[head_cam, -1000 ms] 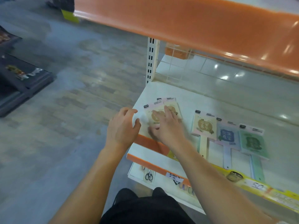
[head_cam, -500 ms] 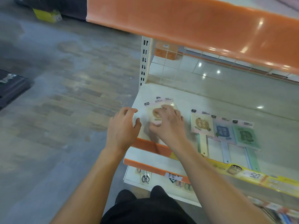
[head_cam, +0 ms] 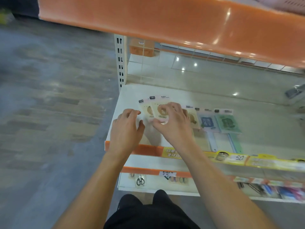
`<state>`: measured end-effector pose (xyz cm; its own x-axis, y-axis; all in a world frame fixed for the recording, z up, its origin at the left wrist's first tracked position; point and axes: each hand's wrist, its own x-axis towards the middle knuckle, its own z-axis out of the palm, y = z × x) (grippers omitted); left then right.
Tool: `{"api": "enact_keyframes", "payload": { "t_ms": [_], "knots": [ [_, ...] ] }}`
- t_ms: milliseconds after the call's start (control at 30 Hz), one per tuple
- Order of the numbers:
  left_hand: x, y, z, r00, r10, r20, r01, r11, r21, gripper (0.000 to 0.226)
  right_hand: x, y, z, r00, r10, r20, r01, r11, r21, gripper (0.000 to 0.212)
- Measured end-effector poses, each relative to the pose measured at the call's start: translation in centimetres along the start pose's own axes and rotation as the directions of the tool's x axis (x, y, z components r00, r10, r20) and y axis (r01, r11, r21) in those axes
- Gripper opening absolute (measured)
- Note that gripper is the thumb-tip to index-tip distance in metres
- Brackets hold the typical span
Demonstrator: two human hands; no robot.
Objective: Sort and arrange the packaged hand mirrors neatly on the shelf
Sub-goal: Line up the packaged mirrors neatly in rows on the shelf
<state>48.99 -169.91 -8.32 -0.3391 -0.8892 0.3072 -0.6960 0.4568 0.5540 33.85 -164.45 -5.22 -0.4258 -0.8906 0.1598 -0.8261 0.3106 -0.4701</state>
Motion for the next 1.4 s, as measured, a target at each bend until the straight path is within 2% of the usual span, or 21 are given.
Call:
{"api": "enact_keyframes", "payload": {
  "t_ms": [133, 267, 367, 567, 800, 933, 1200, 1400],
  "knots": [
    [0.4, 2.1, 1.1, 0.998, 0.046, 0.033, -0.046, 0.999, 0.003, 0.032, -0.2, 1.8, -1.5, 0.999, 0.053, -0.008, -0.053, 0.999, 0.004, 0.049],
    [0.8, 4.8, 2.9, 0.992, 0.109, 0.057, -0.110, 0.994, 0.005, 0.031, -0.4, 4.9, -2.9, 0.989, 0.121, -0.079, -0.121, 0.993, 0.011, 0.036],
    [0.9, 7.2, 4.6, 0.985, 0.154, 0.083, -0.155, 0.988, 0.010, 0.030, -0.4, 7.8, -4.1, 0.979, 0.179, -0.095, -0.179, 0.984, 0.009, 0.035],
    [0.9, 12.5, 7.3, 0.975, 0.154, 0.163, -0.154, 0.988, -0.011, 0.031, -0.1, 12.8, -6.9, 0.970, 0.243, -0.030, -0.242, 0.970, 0.030, 0.035],
    [1.3, 16.8, 10.4, 0.981, 0.105, 0.164, -0.114, 0.992, 0.050, 0.026, 1.1, 17.5, -9.1, 0.972, 0.236, -0.016, -0.235, 0.971, 0.049, 0.037],
    [0.7, 17.9, 12.0, 0.986, 0.076, 0.145, -0.089, 0.993, 0.084, 0.031, 1.2, 19.2, -9.0, 0.985, 0.174, 0.017, -0.174, 0.983, 0.050, 0.036],
    [0.1, 18.3, 12.8, 0.986, 0.044, 0.160, -0.068, 0.987, 0.149, 0.034, 1.2, 20.1, -8.2, 0.989, 0.130, 0.064, -0.132, 0.991, 0.036, 0.039],
    [0.8, 17.5, 12.4, 0.976, 0.055, 0.209, -0.087, 0.985, 0.150, 0.032, 1.1, 19.2, -7.3, 0.979, 0.181, 0.089, -0.181, 0.983, -0.006, 0.038]
  ]
}}
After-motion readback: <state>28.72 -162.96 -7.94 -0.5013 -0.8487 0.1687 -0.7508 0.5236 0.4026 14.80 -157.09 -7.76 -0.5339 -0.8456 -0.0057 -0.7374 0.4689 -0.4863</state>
